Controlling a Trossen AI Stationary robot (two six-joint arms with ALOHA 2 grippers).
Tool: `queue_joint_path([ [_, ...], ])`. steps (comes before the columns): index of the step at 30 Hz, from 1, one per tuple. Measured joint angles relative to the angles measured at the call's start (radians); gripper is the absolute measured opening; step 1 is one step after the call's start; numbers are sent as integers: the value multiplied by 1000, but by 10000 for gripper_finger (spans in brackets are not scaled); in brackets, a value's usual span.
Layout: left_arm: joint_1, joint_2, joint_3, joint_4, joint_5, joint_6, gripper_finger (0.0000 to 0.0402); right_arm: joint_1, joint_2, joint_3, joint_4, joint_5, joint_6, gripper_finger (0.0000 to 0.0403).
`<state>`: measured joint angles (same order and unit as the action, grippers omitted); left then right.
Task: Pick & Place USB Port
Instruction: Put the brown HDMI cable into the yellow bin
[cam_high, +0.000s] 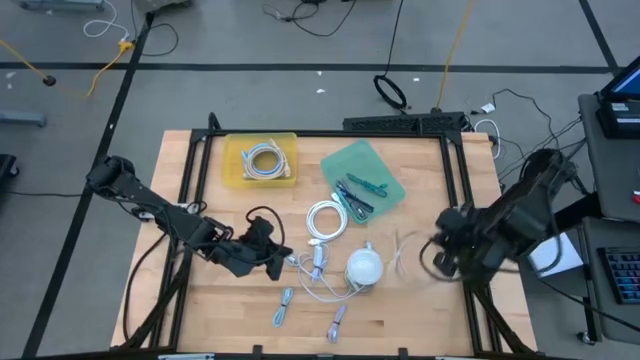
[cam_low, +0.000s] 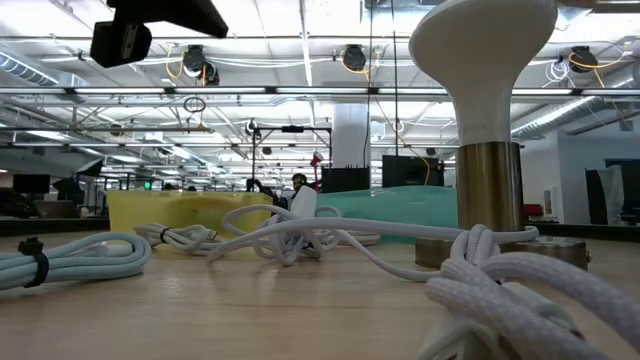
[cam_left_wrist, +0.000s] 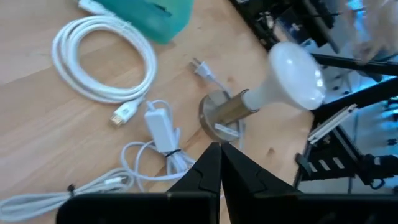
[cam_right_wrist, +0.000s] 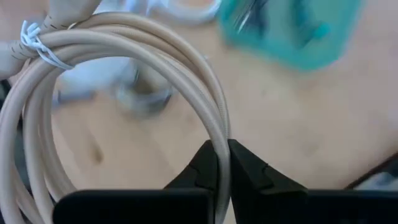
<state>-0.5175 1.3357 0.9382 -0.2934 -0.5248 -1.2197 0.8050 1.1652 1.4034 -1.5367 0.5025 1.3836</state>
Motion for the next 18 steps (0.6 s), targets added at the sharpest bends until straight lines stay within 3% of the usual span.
queue_joint_path([
  [4,0,0,0,-44,-4,-51,3,-88,-3,87,-25,123,-65,8],
  [7,-1,0,0,-58,-6,-80,7,-235,17,85,50,120,-220,8],
  [13,-22,-1,0,-59,-13,-93,3,-571,129,58,446,-47,-652,8],
  [18,-48,-24,0,-93,-32,-114,5,-771,263,58,728,-193,-859,8],
])
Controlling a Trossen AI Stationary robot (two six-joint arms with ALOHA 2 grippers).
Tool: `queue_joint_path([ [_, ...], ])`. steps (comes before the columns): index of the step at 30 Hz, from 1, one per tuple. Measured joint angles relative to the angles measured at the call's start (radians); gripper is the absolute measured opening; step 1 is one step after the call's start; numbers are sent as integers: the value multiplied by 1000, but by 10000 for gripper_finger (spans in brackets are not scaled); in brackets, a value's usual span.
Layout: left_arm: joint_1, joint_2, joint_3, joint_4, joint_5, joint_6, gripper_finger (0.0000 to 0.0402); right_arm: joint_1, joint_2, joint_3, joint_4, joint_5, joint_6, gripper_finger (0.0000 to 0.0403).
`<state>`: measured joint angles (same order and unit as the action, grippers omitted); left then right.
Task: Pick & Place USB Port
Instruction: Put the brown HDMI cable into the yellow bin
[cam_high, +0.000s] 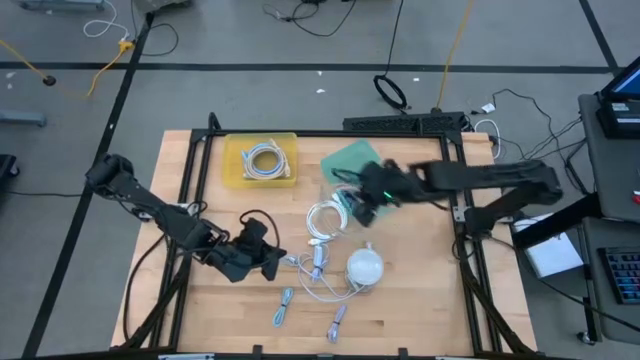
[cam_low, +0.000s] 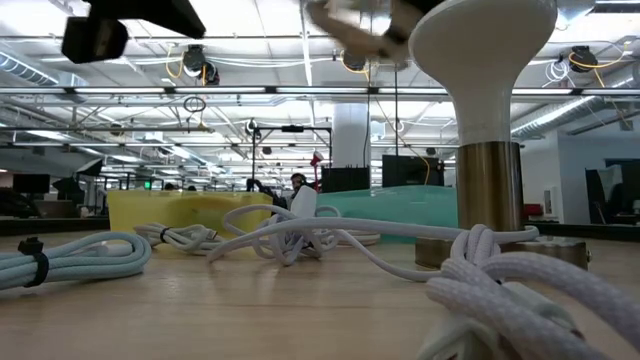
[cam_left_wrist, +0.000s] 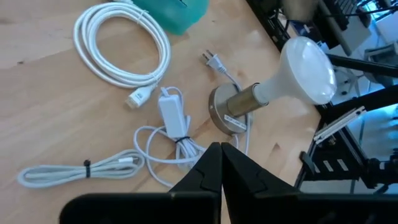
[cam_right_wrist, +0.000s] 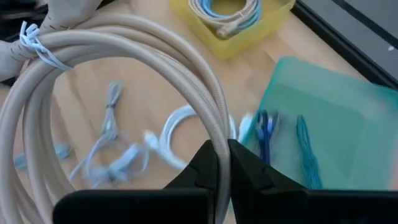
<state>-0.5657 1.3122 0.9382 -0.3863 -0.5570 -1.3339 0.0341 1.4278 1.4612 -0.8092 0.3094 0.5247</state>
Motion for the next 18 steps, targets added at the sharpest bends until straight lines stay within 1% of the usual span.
queue_joint_path([
  [2,-29,-24,0,-42,-39,-23,2,-71,56,0,75,-44,-37,8],
  [4,-66,-59,0,-122,-112,-74,3,-134,112,0,142,-110,-53,8],
  [7,-124,-123,0,-273,-247,-206,4,-199,199,37,217,-188,-54,8],
  [10,-157,-175,0,-454,-349,-377,2,-227,282,124,227,-208,-68,8],
  [12,-143,-201,0,-597,-360,-486,8,-227,328,193,227,-205,-84,8],
  [14,-101,-223,0,-730,-339,-581,18,-218,359,260,230,-202,-97,8],
  [16,-50,-259,0,-826,-317,-637,35,-206,384,318,221,-190,-101,8],
  [18,5,-320,0,-893,-305,-658,58,-191,395,360,188,-153,-118,8],
])
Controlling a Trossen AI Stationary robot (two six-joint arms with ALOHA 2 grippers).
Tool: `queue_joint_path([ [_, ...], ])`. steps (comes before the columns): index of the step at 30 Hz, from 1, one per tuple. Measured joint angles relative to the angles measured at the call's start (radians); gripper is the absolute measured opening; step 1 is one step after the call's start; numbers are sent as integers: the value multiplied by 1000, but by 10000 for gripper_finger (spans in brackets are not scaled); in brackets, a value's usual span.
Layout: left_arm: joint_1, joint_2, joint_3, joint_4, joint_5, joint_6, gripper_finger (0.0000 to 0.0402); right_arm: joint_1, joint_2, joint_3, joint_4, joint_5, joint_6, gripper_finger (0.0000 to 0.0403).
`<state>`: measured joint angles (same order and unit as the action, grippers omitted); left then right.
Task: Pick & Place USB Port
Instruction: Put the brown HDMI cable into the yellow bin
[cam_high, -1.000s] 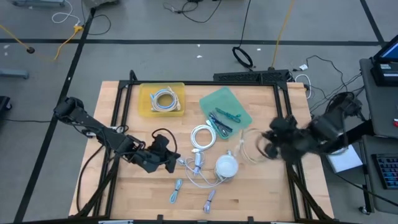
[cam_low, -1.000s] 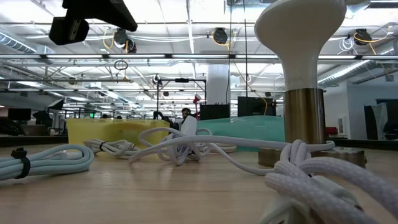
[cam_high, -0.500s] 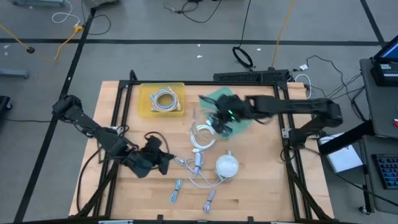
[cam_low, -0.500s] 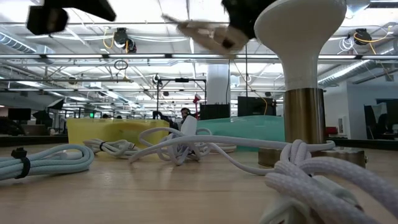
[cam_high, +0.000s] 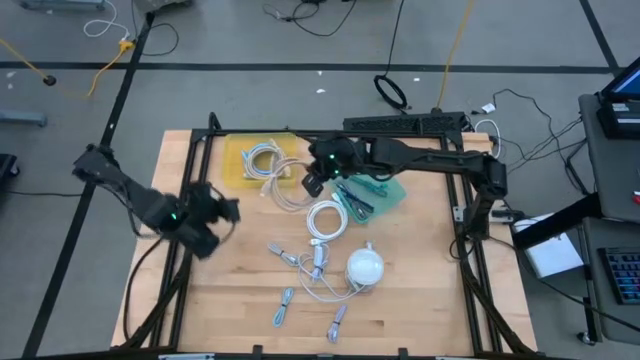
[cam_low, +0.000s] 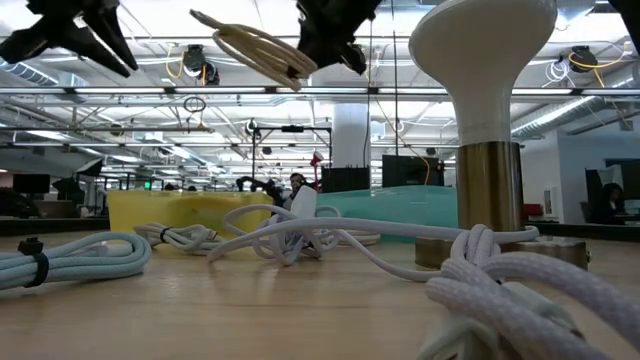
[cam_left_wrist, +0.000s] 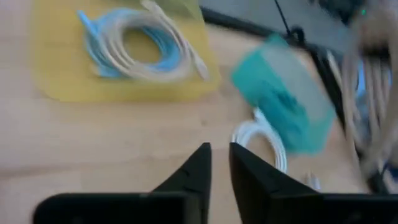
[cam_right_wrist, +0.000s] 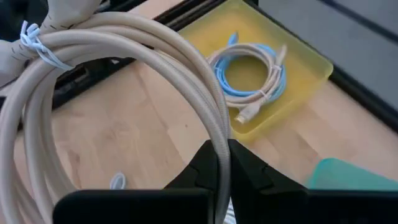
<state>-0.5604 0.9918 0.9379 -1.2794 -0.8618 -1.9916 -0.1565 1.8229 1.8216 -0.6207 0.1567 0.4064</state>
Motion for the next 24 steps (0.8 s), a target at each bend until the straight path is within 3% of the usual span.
queue_joint_path([
  [3,100,-130,0,-43,-4,49,99,19,4,31,-49,83,-30,8],
  [6,206,-281,0,25,-2,202,141,21,2,37,-71,105,-34,8],
  [12,384,-509,0,420,180,698,202,21,1,37,-42,105,-49,8],
  [16,483,-506,1,494,347,800,217,21,1,37,-10,103,-49,8],
  [20,597,-413,-39,536,561,824,218,21,1,37,7,101,-50,8],
  [24,753,-287,-97,780,839,894,218,21,1,37,-10,101,-52,8],
])
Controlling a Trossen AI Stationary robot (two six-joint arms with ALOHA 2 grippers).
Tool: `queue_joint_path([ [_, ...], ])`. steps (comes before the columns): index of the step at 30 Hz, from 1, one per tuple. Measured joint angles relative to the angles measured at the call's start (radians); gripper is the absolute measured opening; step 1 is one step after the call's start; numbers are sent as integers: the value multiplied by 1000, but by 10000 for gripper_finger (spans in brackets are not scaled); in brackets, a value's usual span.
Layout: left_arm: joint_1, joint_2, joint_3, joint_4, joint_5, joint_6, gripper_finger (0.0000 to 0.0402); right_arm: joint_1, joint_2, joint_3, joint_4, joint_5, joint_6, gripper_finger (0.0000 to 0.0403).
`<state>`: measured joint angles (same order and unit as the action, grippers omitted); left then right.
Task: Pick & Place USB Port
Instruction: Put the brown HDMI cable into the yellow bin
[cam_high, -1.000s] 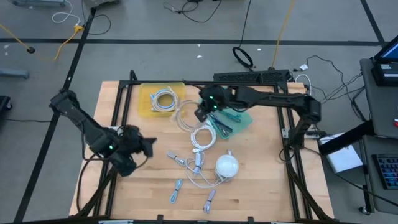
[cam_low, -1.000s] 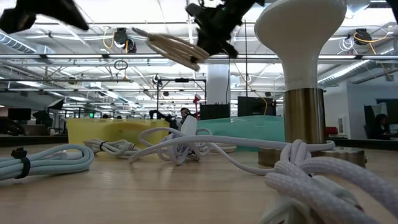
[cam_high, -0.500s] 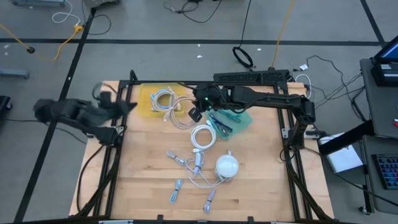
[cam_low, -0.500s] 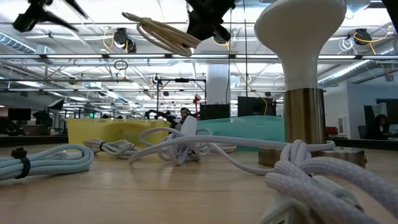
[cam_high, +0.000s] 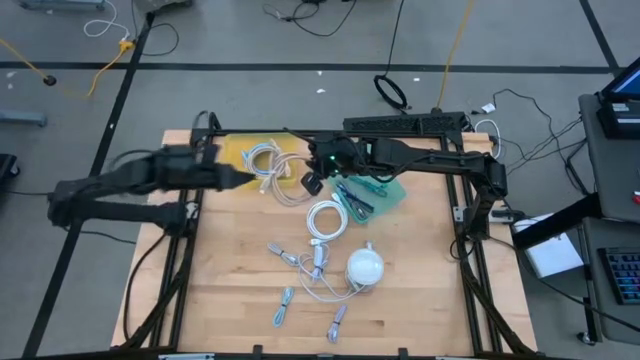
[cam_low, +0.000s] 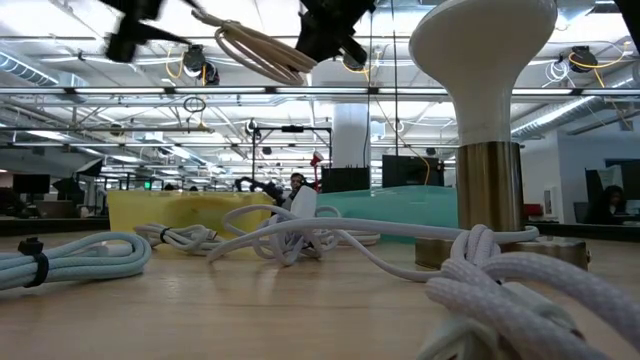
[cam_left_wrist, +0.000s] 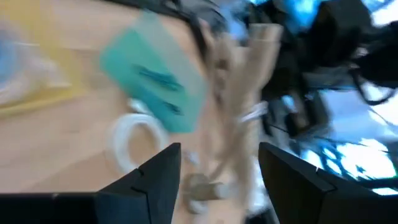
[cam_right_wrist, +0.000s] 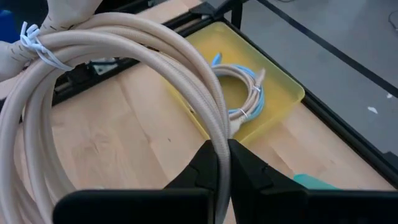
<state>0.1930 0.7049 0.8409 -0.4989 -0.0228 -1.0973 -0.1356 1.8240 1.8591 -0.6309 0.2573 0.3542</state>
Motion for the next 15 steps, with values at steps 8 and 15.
queue_joint_path([
  [8,199,274,-19,348,441,45,218,15,0,0,-60,3,3,8],
  [15,210,386,-19,447,591,22,168,21,0,0,-62,2,-1,9],
])
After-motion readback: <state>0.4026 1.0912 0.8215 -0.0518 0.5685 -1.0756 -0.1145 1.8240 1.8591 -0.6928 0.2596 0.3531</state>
